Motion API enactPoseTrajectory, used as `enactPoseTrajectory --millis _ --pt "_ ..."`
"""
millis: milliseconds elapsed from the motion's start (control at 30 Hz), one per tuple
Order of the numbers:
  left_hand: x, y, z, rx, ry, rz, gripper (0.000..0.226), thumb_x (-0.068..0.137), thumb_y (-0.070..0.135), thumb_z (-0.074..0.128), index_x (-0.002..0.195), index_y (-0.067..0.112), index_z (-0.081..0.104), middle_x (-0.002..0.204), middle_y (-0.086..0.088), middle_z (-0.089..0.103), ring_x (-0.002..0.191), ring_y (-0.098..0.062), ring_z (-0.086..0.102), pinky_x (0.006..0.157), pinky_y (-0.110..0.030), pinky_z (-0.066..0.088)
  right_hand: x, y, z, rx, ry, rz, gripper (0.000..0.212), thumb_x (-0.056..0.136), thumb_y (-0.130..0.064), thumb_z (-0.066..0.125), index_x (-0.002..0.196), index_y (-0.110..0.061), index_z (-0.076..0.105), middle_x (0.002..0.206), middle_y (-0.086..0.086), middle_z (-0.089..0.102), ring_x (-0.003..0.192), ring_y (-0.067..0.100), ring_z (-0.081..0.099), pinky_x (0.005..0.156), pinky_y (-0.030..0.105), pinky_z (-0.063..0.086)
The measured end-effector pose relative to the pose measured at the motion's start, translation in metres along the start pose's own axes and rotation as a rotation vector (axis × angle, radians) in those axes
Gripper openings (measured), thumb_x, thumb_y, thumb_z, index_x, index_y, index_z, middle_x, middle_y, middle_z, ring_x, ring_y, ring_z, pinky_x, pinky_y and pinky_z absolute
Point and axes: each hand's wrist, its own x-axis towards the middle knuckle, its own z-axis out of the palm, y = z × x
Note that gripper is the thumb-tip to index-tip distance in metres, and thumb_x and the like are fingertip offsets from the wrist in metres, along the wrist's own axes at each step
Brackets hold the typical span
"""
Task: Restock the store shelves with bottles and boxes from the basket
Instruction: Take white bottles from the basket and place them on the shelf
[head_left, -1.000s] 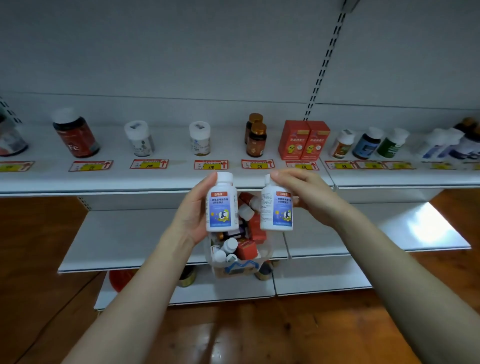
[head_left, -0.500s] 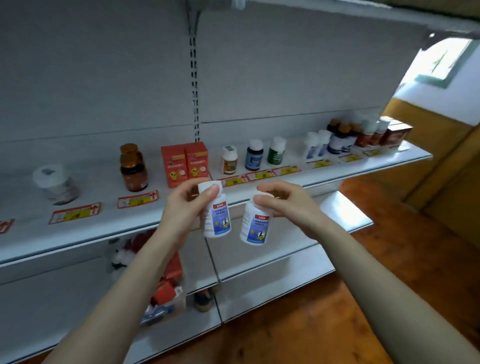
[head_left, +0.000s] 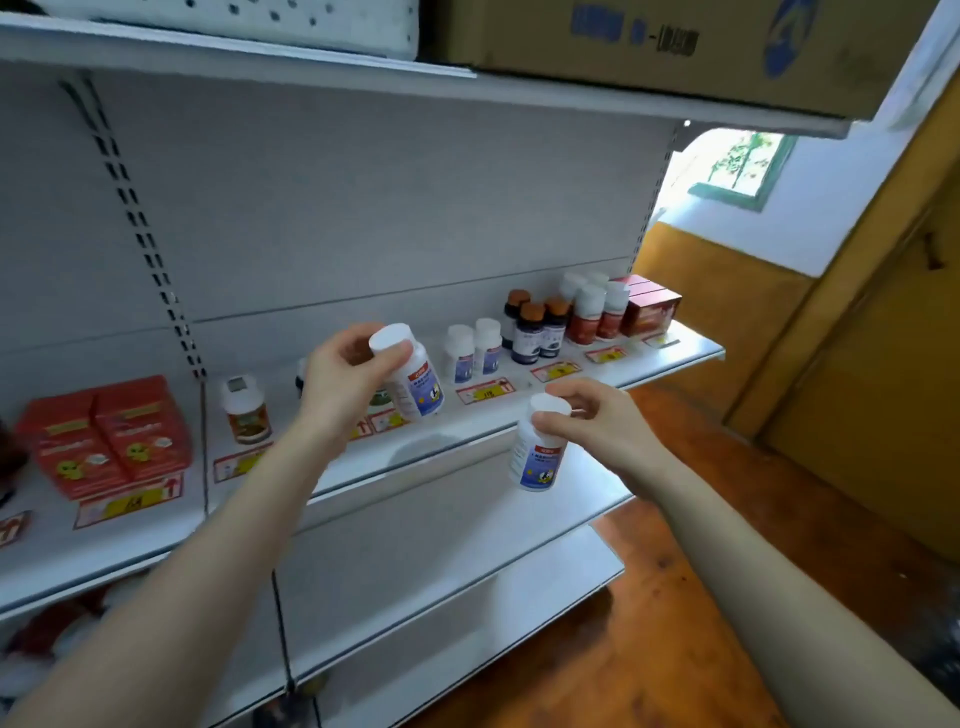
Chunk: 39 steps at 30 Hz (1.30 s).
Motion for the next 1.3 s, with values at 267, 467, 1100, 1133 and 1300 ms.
enactPoseTrajectory --millis 267,467,1100,1133,1300 --pt "0.111 -0.001 0.037 0.172 0.076 0.027 0.038 0.071 0.015 0.076 0.106 0.007 0.063 0.096 -0.007 0.061 0.085 -0.018 0.057 0.082 -0.036 0.049 0.099 -0.015 -0.018 -0.103 -0.011 -0.135 0.026 0.075 -0.017 0.074 0.099 -0.015 0.063 0.098 0.002 0.066 0.085 0.011 0.060 0.079 0.030 0.052" --pt "0.179 -0.020 0.060 0.227 0.027 0.036 0.031 0.073 0.006 0.074 0.101 0.011 0.061 0.081 0.003 0.057 0.071 -0.010 0.054 0.080 -0.034 0.046 0.181 -0.035 -0.017 -0.084 -0.021 -0.193 0.033 0.076 -0.014 0.072 0.107 -0.014 0.061 0.097 0.000 0.063 0.088 0.009 0.060 0.077 0.019 0.050" --pt "0.219 -0.107 0.090 0.449 -0.212 -0.309 0.029 0.077 -0.005 0.066 0.102 0.008 0.060 0.099 -0.012 0.058 0.092 -0.023 0.055 0.087 -0.039 0.048 0.314 -0.042 0.005 -0.303 -0.182 -0.213 0.046 0.077 -0.014 0.069 0.119 -0.004 0.054 0.116 0.009 0.058 0.106 0.022 0.056 0.092 0.034 0.048" --pt "0.218 -0.108 0.090 0.433 -0.209 -0.313 0.028 0.077 -0.005 0.065 0.100 0.010 0.059 0.098 -0.011 0.058 0.092 -0.023 0.055 0.086 -0.037 0.048 0.318 -0.041 0.008 -0.324 -0.191 -0.206 0.045 0.077 -0.014 0.069 0.119 -0.004 0.054 0.117 0.010 0.058 0.106 0.023 0.056 0.092 0.035 0.048" --pt "0.218 -0.111 0.092 0.354 -0.204 -0.302 0.028 0.079 -0.008 0.063 0.101 0.008 0.059 0.094 -0.008 0.058 0.080 -0.013 0.056 0.067 -0.016 0.047 0.332 -0.031 0.024 -0.397 -0.241 -0.158 0.043 0.077 -0.013 0.069 0.113 0.007 0.055 0.119 0.021 0.057 0.108 0.032 0.056 0.093 0.041 0.047"
